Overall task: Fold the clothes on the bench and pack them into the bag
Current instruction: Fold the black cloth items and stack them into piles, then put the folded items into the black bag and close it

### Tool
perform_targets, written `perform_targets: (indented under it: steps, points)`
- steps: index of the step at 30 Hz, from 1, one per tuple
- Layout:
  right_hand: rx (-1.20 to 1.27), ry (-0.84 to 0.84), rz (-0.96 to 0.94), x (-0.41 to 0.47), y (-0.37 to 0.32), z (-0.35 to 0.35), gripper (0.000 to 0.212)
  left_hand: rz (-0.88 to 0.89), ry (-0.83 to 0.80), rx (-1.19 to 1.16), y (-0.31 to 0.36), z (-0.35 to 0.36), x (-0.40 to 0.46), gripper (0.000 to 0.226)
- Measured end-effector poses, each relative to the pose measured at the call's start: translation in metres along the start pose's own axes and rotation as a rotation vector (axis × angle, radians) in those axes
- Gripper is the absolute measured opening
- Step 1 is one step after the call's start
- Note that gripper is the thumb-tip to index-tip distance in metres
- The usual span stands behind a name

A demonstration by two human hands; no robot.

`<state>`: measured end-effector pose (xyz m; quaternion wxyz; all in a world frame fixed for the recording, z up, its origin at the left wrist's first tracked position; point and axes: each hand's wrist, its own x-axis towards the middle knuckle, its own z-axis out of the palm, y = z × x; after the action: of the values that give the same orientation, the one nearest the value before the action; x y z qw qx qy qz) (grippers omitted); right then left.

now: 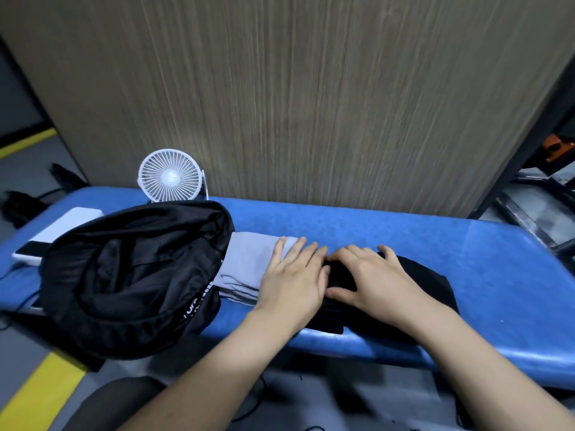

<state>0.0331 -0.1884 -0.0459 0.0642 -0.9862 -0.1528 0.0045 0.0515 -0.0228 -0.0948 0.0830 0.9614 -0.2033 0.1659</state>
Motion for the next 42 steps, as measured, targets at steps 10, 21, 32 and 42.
perform_targets:
  steps: [10, 21, 32, 42]
  points:
    - [0.018, 0.038, 0.025, -0.006, -0.005, -0.023, 0.052, -0.128, 0.124, -0.217, -0.02, -0.039, -0.01, 0.059]
    - [0.291, -0.031, -0.14, 0.068, -0.055, -0.039, 0.057, -0.533, 0.168, -0.412, -0.068, -0.066, -0.085, 0.006]
    - [0.057, -0.574, 0.016, 0.164, -0.087, -0.004, 0.108, -1.011, -0.1, -1.583, -0.056, -0.055, -0.103, 0.02]
    - [0.297, -0.694, 0.079, 0.16, -0.092, -0.005, 0.066, -1.033, 0.018, -1.817, -0.048, -0.048, -0.089, 0.033]
